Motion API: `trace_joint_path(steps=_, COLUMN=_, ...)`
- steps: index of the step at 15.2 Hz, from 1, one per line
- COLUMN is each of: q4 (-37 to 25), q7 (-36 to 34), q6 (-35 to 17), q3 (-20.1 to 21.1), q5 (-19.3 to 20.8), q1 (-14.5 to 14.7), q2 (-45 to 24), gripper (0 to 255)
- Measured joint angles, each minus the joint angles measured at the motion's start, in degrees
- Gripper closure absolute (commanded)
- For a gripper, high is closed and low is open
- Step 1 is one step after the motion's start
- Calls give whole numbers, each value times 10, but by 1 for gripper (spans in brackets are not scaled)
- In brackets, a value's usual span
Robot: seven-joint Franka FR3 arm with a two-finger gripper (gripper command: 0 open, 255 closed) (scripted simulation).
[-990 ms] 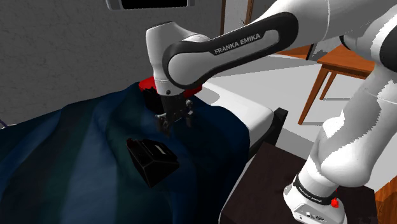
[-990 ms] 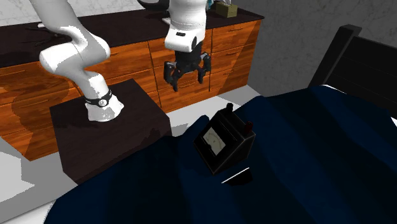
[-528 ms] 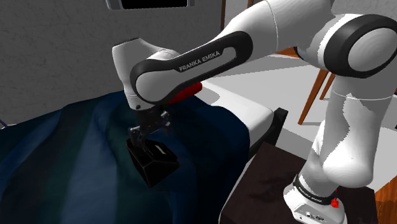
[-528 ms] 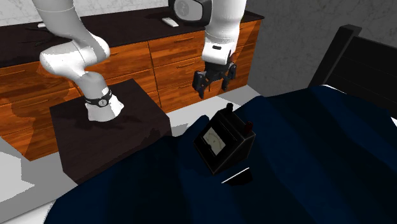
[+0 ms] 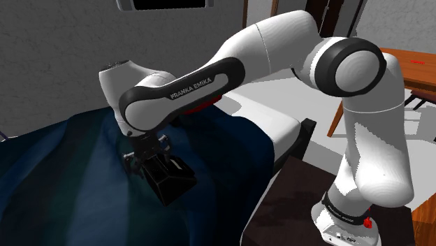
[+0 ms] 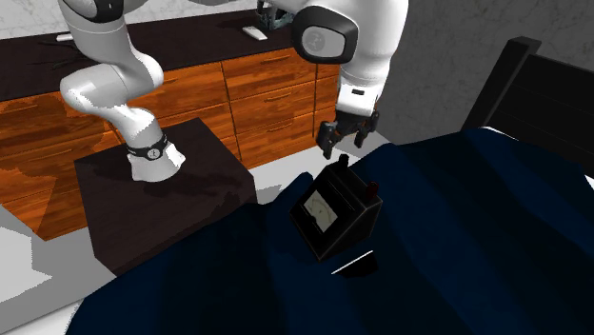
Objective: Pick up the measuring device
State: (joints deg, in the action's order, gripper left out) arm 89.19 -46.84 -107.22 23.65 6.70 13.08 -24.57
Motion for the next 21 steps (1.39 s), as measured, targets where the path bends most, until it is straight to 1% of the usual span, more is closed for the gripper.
trace_joint_path(steps=5, q4=22, q7=-3, q6=-31, q3=-2, q5=5, q1=1, q2=-10, gripper=0)
trace_joint_path(steps=6, q4=23, q7=-3, q6=-34, q3=-3, q5=5, q1=1, q2=-12, gripper=255)
trace_joint_path(steps=16, q4=24, q7=-3, q6=-36, q3=-3, q5=6, q1=1, q2=-13, gripper=255)
trace_joint_path(steps=21, q4=9, q7=-1, q6=-12, q3=-1, q5=2, q1=0, q2=-5, gripper=255)
